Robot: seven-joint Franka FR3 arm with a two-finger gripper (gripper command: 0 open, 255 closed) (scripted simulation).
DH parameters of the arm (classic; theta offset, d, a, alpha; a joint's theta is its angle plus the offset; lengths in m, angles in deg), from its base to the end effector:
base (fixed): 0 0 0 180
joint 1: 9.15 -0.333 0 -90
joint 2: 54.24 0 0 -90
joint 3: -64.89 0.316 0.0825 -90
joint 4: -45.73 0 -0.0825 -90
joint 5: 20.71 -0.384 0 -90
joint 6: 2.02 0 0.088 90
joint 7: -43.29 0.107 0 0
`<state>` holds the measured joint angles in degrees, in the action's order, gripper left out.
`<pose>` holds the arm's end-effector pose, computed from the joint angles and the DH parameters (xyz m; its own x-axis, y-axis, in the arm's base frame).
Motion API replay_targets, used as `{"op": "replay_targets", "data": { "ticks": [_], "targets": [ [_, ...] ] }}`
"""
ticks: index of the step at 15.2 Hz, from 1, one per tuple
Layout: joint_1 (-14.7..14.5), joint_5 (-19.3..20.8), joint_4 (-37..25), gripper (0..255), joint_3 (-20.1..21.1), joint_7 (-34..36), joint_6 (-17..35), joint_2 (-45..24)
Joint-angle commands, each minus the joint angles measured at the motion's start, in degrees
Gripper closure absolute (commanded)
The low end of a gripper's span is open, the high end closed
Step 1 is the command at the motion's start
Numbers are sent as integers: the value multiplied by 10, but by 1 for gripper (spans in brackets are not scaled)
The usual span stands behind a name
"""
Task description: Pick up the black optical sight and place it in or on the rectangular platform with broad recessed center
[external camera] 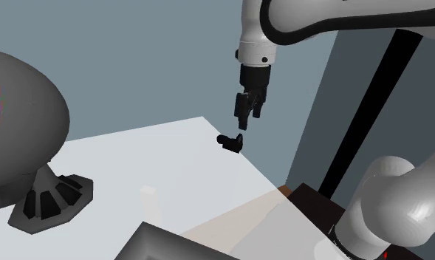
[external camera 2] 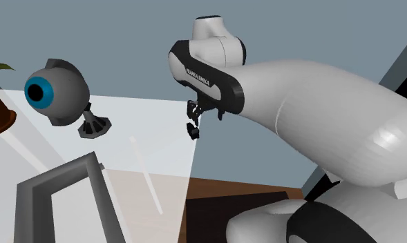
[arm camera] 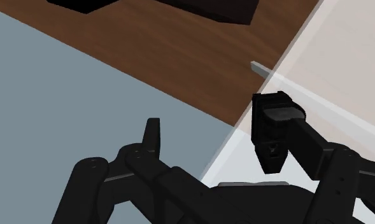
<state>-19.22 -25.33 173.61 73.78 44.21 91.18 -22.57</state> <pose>0.3524 0.1411 0.5711 0.9587 0.2786 -0.0575 0.2792 -0.9602 0.0020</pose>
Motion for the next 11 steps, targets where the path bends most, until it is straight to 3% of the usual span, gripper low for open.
{"op": "replay_targets", "data": {
  "ticks": [1, 4, 11],
  "targets": [
    [-13, -4, -16, 0, 18, 0, 9, -21],
    [-31, -7, -36, 0, 45, 3, 25, -53],
    [-33, -10, 21, 0, 48, 2, 78, -48]
  ]
}}
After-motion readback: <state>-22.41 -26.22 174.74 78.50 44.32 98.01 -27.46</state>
